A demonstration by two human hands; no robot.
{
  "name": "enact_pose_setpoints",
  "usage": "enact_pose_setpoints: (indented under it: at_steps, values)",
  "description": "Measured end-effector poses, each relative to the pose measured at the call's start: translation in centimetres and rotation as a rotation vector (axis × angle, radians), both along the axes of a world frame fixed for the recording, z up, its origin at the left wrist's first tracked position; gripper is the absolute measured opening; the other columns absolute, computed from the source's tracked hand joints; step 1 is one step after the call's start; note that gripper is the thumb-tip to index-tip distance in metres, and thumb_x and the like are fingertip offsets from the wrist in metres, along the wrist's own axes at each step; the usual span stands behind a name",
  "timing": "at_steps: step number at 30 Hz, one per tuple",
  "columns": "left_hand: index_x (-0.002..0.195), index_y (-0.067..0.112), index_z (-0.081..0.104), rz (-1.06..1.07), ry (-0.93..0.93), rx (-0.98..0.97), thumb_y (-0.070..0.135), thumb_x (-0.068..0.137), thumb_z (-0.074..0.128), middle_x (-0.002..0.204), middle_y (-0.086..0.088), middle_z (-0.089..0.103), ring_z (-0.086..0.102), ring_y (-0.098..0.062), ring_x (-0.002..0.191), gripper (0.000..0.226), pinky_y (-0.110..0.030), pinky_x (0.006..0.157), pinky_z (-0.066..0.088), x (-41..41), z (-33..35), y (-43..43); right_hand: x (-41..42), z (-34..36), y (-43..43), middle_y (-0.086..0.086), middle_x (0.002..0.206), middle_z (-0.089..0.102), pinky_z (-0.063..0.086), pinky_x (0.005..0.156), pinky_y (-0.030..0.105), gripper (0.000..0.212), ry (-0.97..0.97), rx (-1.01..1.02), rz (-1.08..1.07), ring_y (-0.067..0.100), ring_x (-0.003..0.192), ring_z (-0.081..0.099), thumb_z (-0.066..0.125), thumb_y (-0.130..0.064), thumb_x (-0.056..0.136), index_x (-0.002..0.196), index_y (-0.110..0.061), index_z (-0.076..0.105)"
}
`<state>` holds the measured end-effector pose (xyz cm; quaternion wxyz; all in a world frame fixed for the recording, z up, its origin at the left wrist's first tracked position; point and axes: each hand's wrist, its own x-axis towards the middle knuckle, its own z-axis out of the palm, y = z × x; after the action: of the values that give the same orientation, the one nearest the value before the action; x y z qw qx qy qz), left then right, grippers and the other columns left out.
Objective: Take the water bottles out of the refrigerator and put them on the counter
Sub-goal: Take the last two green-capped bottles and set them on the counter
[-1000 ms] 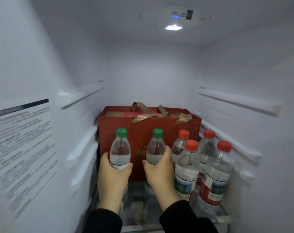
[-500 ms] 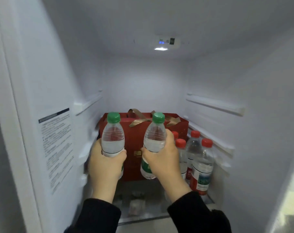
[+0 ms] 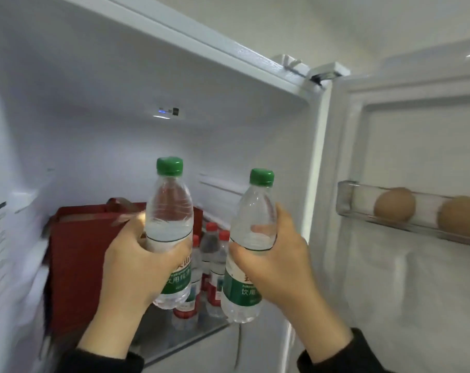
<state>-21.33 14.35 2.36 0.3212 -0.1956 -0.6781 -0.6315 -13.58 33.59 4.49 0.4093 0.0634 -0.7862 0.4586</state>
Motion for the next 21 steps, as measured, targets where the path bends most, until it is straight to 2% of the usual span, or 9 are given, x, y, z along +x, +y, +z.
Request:
enact_pose_setpoints:
  at_steps: [3,6,9,11,13,16,18,21]
  values:
    - [0.083,0.058,0.064,-0.148,-0.022,-0.041,0.027,0.058,0.088,0.082,0.031,0.071,0.069,0.007,0.074,0.046,-0.025,0.059,0.052,1.9,0.8,2.5,4.4,1.1,2.8,-0.033,0.098,0.066,0.049,0.054,0.007,0.064,0.012,-0.004,-0.057,-0.008,0.082,0.067,0.080,-0.048,0.057,0.107,-0.066,0.044]
    - [0.087,0.041,0.069,-0.243,-0.054,-0.063,0.017,0.060,0.089,0.084,0.024,0.074,0.071,0.000,0.073,0.041,-0.028,0.059,0.051,4.6,1.4,4.7,9.1,2.1,5.3,-0.029,0.094,0.069,0.050,0.056,0.008,0.068,0.039,0.016,-0.133,-0.006,0.079,0.069,0.080,-0.043,0.059,0.119,-0.045,0.050]
    - [0.090,0.032,0.070,-0.317,-0.052,-0.073,0.006,0.062,0.088,0.082,0.019,0.076,0.072,-0.005,0.070,0.042,-0.029,0.059,0.052,8.7,2.1,7.1,14.6,3.0,7.3,-0.022,0.095,0.071,0.055,0.063,0.014,0.066,0.048,0.069,-0.186,-0.003,0.085,0.069,0.078,-0.048,0.060,0.119,-0.052,0.048]
    - [0.092,0.033,0.072,-0.398,-0.065,-0.081,0.004,0.061,0.088,0.081,0.012,0.077,0.073,-0.006,0.069,0.045,-0.025,0.055,0.054,11.3,2.5,7.7,17.0,3.2,7.4,-0.026,0.098,0.069,0.053,0.064,0.011,0.066,0.029,0.124,-0.190,-0.005,0.088,0.067,0.076,-0.050,0.063,0.120,-0.055,0.045]
    - [0.099,0.029,0.071,-0.494,-0.078,-0.073,0.016,0.052,0.094,0.084,0.004,0.078,0.075,-0.010,0.071,0.054,-0.024,0.053,0.056,14.2,3.2,9.0,20.5,3.4,8.3,-0.035,0.103,0.062,0.049,0.062,0.006,0.068,0.030,0.149,-0.204,-0.009,0.090,0.064,0.075,-0.054,0.062,0.122,-0.057,0.042]
    - [0.104,0.031,0.071,-0.560,-0.067,-0.082,0.048,0.037,0.086,0.090,-0.003,0.079,0.076,-0.022,0.077,0.071,-0.048,0.067,0.059,18.8,4.6,10.6,25.9,4.1,10.0,-0.037,0.107,0.059,0.051,0.065,0.010,0.073,0.023,0.183,-0.249,-0.008,0.093,0.062,0.071,-0.063,0.059,0.124,-0.058,0.039]
    - [0.100,0.034,0.072,-0.622,-0.044,-0.048,0.049,0.036,0.083,0.090,-0.008,0.078,0.076,-0.031,0.078,0.067,-0.059,0.072,0.057,22.1,5.5,12.3,30.2,4.6,11.4,-0.033,0.106,0.062,0.053,0.067,0.016,0.073,0.033,0.200,-0.282,-0.005,0.093,0.064,0.072,-0.062,0.060,0.126,-0.054,0.041]
    - [0.097,0.034,0.074,-0.744,-0.009,-0.026,0.045,0.036,0.082,0.089,-0.011,0.078,0.076,-0.033,0.078,0.062,-0.062,0.072,0.057,26.8,6.2,14.8,36.3,5.2,13.1,-0.031,0.102,0.067,0.054,0.069,0.017,0.063,0.065,0.236,-0.353,-0.004,0.088,0.067,0.072,-0.057,0.062,0.119,-0.054,0.045]
